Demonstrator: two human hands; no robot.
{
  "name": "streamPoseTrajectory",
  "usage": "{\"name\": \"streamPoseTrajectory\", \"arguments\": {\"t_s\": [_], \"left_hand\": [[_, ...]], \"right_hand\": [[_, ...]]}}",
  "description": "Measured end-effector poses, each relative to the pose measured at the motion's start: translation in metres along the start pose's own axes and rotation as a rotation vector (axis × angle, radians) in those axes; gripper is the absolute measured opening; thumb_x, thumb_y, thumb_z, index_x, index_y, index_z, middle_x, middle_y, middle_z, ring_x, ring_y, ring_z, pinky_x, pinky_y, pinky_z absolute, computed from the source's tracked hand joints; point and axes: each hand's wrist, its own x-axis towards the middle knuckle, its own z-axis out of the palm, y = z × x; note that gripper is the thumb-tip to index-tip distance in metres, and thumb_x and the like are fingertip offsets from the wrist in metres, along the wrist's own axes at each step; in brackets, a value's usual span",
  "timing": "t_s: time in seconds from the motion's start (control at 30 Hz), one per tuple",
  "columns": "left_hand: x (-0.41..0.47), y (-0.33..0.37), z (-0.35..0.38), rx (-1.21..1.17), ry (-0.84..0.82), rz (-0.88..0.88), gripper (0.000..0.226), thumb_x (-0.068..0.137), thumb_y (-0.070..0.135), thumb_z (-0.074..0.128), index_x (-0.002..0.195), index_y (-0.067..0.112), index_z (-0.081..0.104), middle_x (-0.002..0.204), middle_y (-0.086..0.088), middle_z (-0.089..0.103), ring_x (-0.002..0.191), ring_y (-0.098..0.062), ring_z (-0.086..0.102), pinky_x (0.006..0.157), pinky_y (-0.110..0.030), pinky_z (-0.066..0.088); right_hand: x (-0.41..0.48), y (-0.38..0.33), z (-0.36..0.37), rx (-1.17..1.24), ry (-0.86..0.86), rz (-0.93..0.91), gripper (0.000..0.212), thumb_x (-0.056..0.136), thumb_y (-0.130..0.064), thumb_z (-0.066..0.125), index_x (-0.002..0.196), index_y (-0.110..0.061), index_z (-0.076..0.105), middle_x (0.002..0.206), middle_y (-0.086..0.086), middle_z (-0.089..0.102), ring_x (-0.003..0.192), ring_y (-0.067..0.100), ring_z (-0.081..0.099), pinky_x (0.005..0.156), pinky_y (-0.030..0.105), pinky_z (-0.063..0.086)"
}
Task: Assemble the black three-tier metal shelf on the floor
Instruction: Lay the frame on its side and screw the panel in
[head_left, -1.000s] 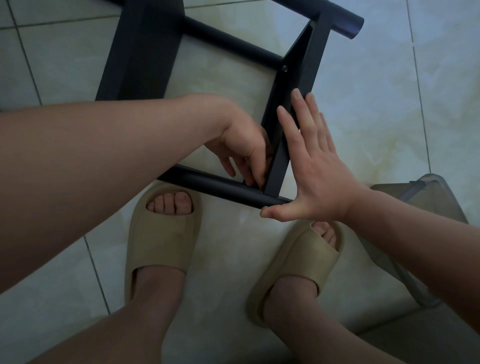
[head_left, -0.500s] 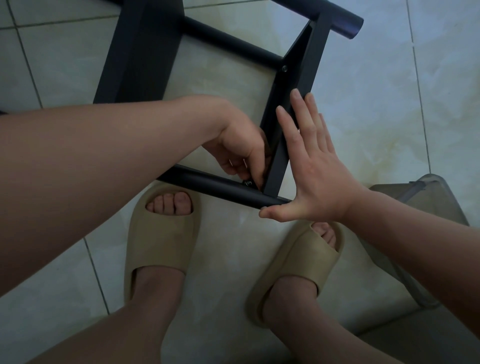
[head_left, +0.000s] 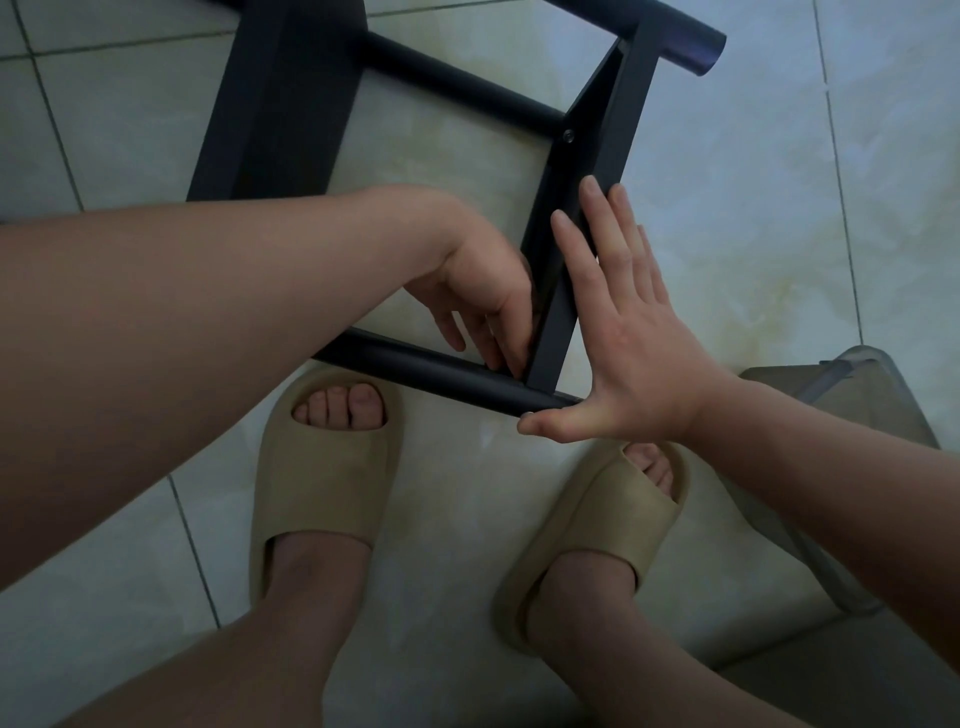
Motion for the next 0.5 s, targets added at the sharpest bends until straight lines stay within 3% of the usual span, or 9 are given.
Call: {"name": "streamPoseTrajectory", "arguments": {"t_s": [0.1,0.23,0.5], "left_hand": [[0.0009,-0.0006,0.0026,0.005,0.015,-0.004,0.015,0.087,0.021,0.069,0.100,0.022,0.075,0.101,0.007,0.078,0.106,-0.010,0.070,0.108,-0.043,0.041],[0.0031,-0.0011,0.0069,-0.015,0.024,-0.001,0.011,0.087,0.015,0.070,0.095,0.020,0.075,0.097,0.003,0.078,0.101,-0.011,0.072,0.110,-0.045,0.041],[-0.0032,0.0036,0.0009,0.016,0.014,-0.041,0.024,0.085,0.020,0.071,0.110,0.022,0.073,0.103,0.009,0.077,0.111,-0.010,0.067,0.111,-0.054,0.036]], "right_hand": [[-0.0001,0.0002,0.0003,0.001,0.002,-0.002,0.139,0.067,-0.093,0.052,0.161,-0.004,0.004,0.168,0.020,-0.010,0.154,0.037,-0.017,0.124,0.062,0.003],[0.0000,0.0004,0.0004,0.003,0.004,-0.006,0.138,0.067,-0.094,0.050,0.161,-0.004,0.003,0.168,0.020,-0.010,0.154,0.036,-0.018,0.124,0.062,0.002],[0.0000,0.0009,0.0007,0.001,0.010,-0.006,0.138,0.067,-0.094,0.051,0.161,-0.005,0.003,0.168,0.019,-0.010,0.154,0.036,-0.017,0.124,0.061,0.002]]}}
